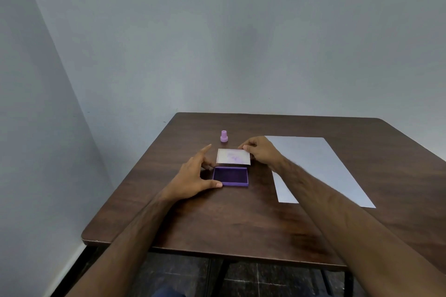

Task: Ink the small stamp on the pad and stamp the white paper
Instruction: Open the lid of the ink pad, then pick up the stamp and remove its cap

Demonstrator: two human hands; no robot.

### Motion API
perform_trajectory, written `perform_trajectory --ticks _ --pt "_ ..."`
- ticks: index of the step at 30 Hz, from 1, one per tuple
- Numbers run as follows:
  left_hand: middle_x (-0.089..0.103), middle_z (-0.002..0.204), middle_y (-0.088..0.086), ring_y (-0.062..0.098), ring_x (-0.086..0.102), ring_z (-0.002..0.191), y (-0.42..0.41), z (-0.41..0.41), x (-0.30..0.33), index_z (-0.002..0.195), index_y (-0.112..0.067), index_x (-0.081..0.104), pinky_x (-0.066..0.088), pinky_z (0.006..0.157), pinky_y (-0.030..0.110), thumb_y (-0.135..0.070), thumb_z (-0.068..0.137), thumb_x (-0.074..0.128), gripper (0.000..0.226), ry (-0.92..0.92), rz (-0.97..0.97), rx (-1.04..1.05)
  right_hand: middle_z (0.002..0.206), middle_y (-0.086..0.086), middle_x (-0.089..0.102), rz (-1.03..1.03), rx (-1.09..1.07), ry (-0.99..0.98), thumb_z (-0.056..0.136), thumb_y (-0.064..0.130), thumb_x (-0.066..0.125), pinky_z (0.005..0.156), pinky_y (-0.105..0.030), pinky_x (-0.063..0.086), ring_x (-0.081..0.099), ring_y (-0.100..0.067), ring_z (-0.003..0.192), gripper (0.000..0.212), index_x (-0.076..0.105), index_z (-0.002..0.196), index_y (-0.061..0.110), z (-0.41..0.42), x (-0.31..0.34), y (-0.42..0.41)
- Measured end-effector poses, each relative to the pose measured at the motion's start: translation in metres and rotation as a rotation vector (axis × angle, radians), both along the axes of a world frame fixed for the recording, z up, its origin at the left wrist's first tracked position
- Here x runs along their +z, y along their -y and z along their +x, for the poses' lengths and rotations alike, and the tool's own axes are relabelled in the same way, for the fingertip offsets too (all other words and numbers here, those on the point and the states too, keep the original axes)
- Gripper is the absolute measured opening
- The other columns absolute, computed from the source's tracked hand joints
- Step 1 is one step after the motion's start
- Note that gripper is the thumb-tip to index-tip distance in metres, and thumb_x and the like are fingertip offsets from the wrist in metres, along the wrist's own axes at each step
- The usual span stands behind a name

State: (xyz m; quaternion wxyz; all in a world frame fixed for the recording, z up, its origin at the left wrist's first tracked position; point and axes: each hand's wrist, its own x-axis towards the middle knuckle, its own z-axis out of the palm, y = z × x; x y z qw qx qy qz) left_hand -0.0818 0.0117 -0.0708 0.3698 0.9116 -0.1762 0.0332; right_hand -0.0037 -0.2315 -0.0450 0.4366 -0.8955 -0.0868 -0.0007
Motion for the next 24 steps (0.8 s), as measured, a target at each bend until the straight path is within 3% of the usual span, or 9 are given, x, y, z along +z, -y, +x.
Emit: perform_trajectory --ticks 3,8,12,16,20,24 --pt "0.065 0.118 -0.015 0.002 0.06 0.11 -0.001 -0.001 0.0 0.159 -0.031 0.014 0.036 0.083 -0.003 -0.048 0.071 0.087 0.116 -0.003 -0.024 -0.008 0.113 -0.01 0.074 -0.025 -0.036 0.024 0.101 0.01 0.051 0.064 -0.015 0.046 0.062 -0.01 0.089 0.023 0.074 0.107 0.005 0.004 -0.003 -0.002" --pt "0.061 0.115 -0.023 -0.004 0.059 0.108 -0.001 0.0 0.0 0.159 -0.033 0.013 0.037 0.081 -0.005 -0.049 0.07 0.087 0.117 -0.012 -0.024 -0.005 0.111 -0.008 0.075 0.012 -0.052 0.014 0.101 0.013 0.053 0.074 -0.02 0.052 0.065 -0.012 0.094 0.023 0.074 0.107 0.008 0.008 -0.007 0.0" --pt "0.057 0.121 -0.021 -0.004 0.057 0.11 -0.001 0.002 -0.001 0.158 -0.037 0.013 0.038 0.083 0.003 -0.053 0.067 0.087 0.119 -0.011 -0.026 0.005 0.11 -0.006 0.075 0.066 -0.061 -0.001 0.101 0.014 0.054 0.081 -0.025 0.056 0.067 -0.012 0.094 0.021 0.075 0.105 0.009 0.009 -0.008 0.004" --pt "0.045 0.134 -0.019 -0.001 0.051 0.117 -0.003 0.001 -0.002 0.155 -0.044 0.013 0.041 0.084 0.008 -0.059 0.061 0.088 0.121 0.015 -0.045 0.028 0.109 -0.006 0.075 0.027 -0.041 0.019 0.101 0.012 0.053 0.069 -0.016 0.049 0.067 -0.012 0.093 0.022 0.075 0.105 0.007 0.009 -0.007 0.002" --pt "0.046 0.141 -0.014 0.003 0.047 0.123 -0.004 0.002 -0.003 0.156 -0.043 0.012 0.04 0.096 0.019 -0.06 0.063 0.087 0.12 0.01 -0.019 0.033 0.112 -0.009 0.074 -0.051 -0.023 0.038 0.101 0.012 0.053 0.062 -0.015 0.044 0.061 -0.008 0.085 0.022 0.073 0.106 0.005 0.01 -0.005 -0.004" --pt "0.051 0.143 -0.012 0.003 0.045 0.126 -0.003 0.002 -0.003 0.157 -0.041 0.011 0.037 0.101 0.022 -0.058 0.067 0.086 0.118 -0.011 -0.005 0.026 0.114 -0.01 0.073 -0.115 0.016 0.055 0.099 0.012 0.058 0.076 -0.024 0.047 0.061 -0.014 0.093 0.02 0.073 0.11 0.004 0.01 -0.005 -0.006"
